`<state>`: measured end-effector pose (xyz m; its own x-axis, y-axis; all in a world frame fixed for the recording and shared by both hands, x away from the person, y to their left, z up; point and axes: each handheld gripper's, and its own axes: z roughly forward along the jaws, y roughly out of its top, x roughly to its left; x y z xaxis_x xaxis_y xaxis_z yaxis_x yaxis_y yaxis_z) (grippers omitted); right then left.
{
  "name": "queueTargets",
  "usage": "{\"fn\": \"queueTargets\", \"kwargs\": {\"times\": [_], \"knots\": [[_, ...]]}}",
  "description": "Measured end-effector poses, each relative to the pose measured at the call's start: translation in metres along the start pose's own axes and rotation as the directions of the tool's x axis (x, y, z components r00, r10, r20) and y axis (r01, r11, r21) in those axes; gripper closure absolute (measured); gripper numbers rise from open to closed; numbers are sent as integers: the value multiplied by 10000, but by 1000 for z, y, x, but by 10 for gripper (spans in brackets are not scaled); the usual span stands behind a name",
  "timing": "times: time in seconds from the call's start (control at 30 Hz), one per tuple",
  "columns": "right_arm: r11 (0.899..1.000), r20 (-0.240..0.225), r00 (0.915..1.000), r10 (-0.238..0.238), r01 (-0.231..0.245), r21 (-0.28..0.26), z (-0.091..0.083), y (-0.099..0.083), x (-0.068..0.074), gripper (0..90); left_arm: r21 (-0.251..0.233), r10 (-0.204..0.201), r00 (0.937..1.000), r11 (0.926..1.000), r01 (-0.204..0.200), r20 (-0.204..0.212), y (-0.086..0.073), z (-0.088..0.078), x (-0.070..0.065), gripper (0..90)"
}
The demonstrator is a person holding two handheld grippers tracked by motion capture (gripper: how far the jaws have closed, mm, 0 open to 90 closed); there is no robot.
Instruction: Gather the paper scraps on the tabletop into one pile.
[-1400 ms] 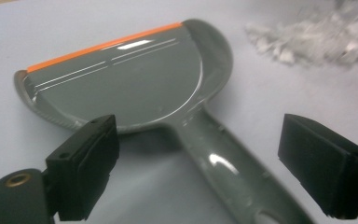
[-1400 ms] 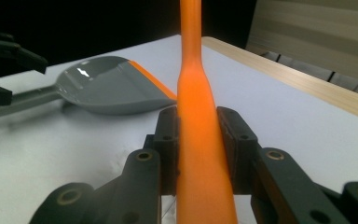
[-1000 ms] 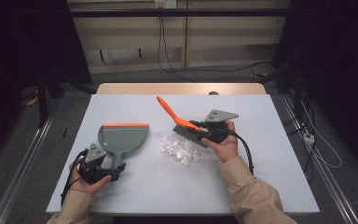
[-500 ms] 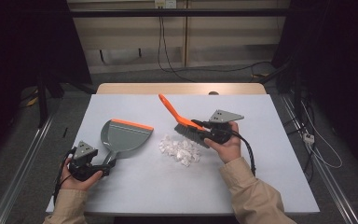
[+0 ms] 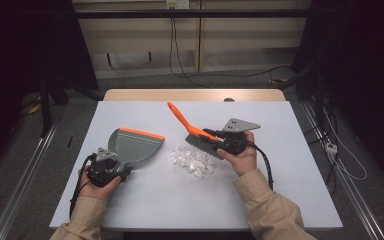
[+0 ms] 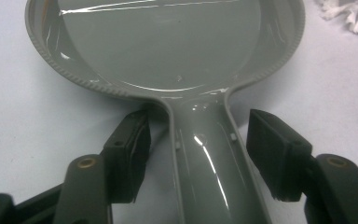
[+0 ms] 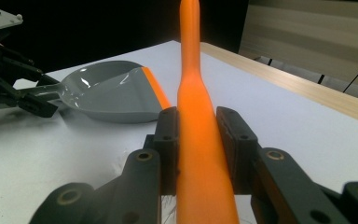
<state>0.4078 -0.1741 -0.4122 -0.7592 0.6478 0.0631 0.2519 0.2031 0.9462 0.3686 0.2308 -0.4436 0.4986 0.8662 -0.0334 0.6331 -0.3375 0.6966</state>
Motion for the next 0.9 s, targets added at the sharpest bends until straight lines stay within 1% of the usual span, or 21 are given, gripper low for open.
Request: {"fn": "queueTargets", "kwargs": {"times": [0.1,0.2,0.23,0.3,0.37,0.43,0.47,0.5,0.57,0.63,0.7,0.73,0.8,0.83,0.87,0.9], "knots": [[9999,-7,10000,-57,57,136,2,-1,2,711,35,-110,9999,9999,110,51,1,2,1,488],[9999,-15,10000,-64,64,110,2,-1,2,712,166,-94,9999,9998,93,38,1,4,4,551],[9999,12,10000,-64,64,129,1,-1,2,711,199,-97,9999,9998,95,74,1,4,5,587],[9999,48,10000,-30,29,123,-1,-1,1,711,259,-111,9999,9996,107,127,2,4,7,624],[9999,71,10000,-13,12,120,-2,-2,1,711,307,-42,9998,9995,36,191,3,3,8,626],[10000,69,10000,-34,33,86,-3,-2,1,711,346,-202,9992,9992,191,336,4,0,10,628],[10000,103,9999,-25,24,74,-3,-2,2,712,342,-196,9990,9992,182,414,4,-3,12,628],[10000,139,9999,-6,5,21,-4,-1,2,711,313,-133,9991,9994,121,405,4,-6,14,628],[9999,127,9999,61,-59,-98,-5,0,1,711,142,-61,9989,9999,54,458,4,-14,16,628],[9997,88,9998,160,-158,-179,-5,1,1,711,74,53,9981,10000,-58,615,4,-22,17,628],[9997,70,9999,143,-141,-182,-4,1,1,712,133,154,9958,9998,-167,899,3,-29,18,628],[9998,100,9998,143,-142,-150,-4,0,1,711,97,251,9950,9996,-261,965,2,-31,18,629],[9998,98,9998,151,-149,-145,-4,0,1,712,258,346,9899,9989,-385,1374,-1,-35,15,629],[9997,124,9997,188,-186,-141,-4,0,0,711,240,517,9880,9982,-557,1455,-3,-37,14,628],[9997,164,9997,201,-198,-152,-4,0,0,711,260,593,9860,9976,-641,1556,-4,-38,13,629],[9997,174,9996,221,-219,-133,-4,0,0,712,252,744,9815,9965,-801,1763,-5,-40,11,628]]}}
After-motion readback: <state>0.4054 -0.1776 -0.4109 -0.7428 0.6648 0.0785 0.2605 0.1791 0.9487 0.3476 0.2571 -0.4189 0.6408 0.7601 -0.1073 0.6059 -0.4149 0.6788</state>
